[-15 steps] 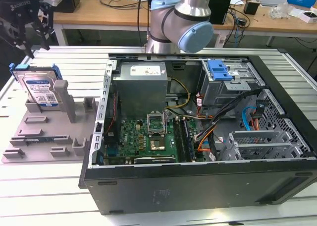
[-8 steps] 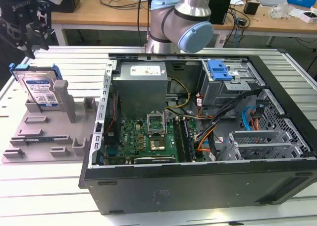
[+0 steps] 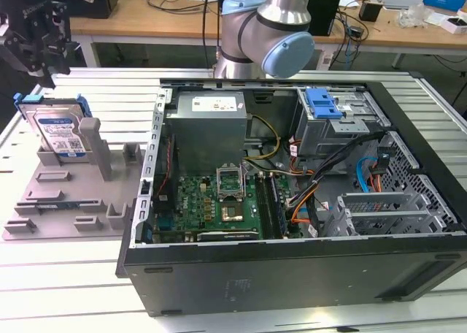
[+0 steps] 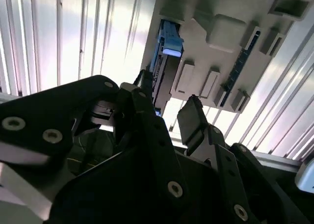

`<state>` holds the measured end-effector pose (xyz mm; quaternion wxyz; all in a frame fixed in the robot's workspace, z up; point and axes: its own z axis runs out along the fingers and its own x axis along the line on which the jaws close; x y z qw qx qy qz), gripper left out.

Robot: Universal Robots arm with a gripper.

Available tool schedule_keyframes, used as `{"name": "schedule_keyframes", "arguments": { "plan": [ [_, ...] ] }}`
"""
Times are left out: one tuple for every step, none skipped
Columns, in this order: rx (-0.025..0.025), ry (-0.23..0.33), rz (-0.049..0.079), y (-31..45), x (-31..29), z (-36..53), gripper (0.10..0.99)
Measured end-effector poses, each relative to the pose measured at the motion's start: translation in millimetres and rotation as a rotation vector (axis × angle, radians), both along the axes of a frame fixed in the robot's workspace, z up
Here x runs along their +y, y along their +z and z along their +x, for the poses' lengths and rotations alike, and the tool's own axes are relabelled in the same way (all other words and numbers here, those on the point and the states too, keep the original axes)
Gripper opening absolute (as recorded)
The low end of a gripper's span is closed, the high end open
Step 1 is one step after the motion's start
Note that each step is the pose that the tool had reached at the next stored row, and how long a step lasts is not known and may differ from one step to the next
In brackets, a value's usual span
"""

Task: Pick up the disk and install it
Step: 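Pick up the disk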

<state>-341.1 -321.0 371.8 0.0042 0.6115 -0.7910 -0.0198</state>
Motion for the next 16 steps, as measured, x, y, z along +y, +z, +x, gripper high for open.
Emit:
{"name": "schedule_keyframes", "arguments": {
  "plan": [
    [-0.0013, 0.021, -0.001, -0.2, 0.0, 0.0, 0.482],
    [-0.002, 0.033, -0.004, -0.3, 0.1, -0.1, 0.482],
    [-0.0018, 0.04, -0.012, -0.4, 0.3, 0.0, 0.482],
    [-0.0015, 0.04, -0.013, -0.3, 0.3, 0.0, 0.482],
    [-0.0014, 0.04, -0.013, -0.3, 0.4, 0.1, 0.482],
    [-0.0015, 0.04, -0.013, -0.3, 0.5, 0.0, 0.482],
    [-0.0026, 0.041, -0.022, -0.7, 0.8, 0.1, 0.482],
    [-0.0084, 0.054, -0.027, -0.7, 0.7, 0.0, 0.482],
    [-0.0139, 0.065, -0.027, -0.9, 0.8, 0.0, 0.482],
    [-0.0243, 0.083, -0.029, -1.2, 0.8, 0.1, 0.482],
    [-0.0346, 0.099, -0.029, -1.7, 0.9, 0.1, 0.482],
    [-0.0436, 0.113, -0.03, -2.5, 2.6, 0.0, 0.482],
    [-0.0455, 0.117, -0.029, -2.9, 3.3, -0.1, 0.482],
    [-0.0457, 0.124, -0.029, -3.1, 4.3, -0.1, 0.482],
    [-0.0457, 0.13, -0.03, -3.1, 5.1, -0.2, 0.482],
    [-0.0458, 0.141, -0.031, -3.1, 5.2, -0.2, 0.482]
  ]
}}
